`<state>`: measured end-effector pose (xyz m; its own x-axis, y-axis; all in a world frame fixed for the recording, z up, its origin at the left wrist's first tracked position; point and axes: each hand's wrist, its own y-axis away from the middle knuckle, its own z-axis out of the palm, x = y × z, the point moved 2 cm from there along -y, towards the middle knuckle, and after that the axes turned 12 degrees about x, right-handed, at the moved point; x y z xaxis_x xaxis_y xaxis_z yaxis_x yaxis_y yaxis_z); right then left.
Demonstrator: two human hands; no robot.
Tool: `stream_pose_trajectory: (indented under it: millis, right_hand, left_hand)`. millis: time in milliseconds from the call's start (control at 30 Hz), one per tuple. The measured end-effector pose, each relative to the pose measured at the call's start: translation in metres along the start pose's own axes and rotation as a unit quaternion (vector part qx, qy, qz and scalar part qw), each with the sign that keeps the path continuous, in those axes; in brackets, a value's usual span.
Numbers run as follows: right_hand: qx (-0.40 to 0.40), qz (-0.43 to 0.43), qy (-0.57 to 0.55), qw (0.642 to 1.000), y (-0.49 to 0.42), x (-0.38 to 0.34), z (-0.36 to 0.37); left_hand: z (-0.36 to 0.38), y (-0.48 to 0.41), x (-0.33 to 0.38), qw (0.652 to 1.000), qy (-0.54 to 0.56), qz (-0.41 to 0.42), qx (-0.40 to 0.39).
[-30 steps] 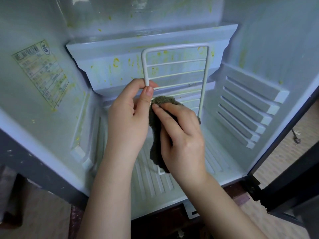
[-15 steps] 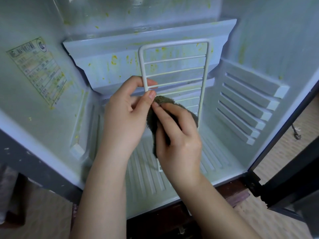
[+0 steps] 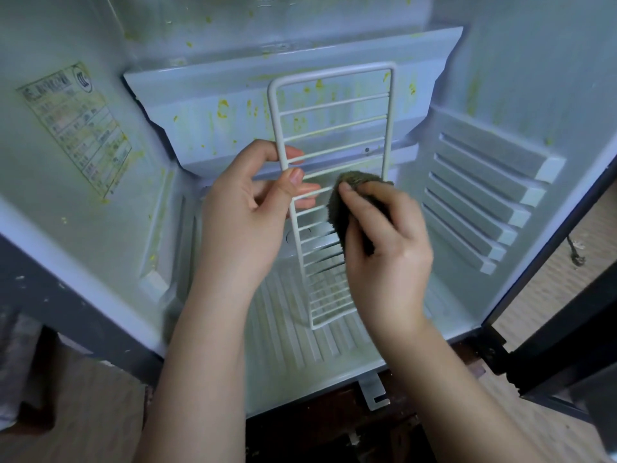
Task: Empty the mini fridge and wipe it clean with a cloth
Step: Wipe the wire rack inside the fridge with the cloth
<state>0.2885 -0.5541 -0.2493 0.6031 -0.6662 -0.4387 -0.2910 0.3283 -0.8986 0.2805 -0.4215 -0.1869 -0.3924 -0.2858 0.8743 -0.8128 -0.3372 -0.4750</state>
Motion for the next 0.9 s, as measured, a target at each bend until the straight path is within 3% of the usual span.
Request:
stream_pose_trajectory:
  millis: [300,567,767,900]
  right_hand:
    - [-0.059,-0.058,-0.017,0.996,0.009,-0.023,0.008]
    - [-0.018,0.047,0.016,0.999,-0.001,0.021,-0.004]
    - [-0.063,0.034,-0.075,0.995,0.019,-0.021,0.011]
    - [-0.077,-0.003,-0.073,0.994,0.018,-0.021,0.01]
  left_hand:
    - [-0.005,-0.002,-0.005,0.999,-0.027,0.026,0.035]
    - [0.001,0.001,-0.001,1.0,0.015,0.002,0.014]
    - [-0.004,-0.001,-0.004,0.999,-0.008,0.011,0.034]
    - [-0.005,-0.002,-0.007,0.999,-0.009,0.007,0.037]
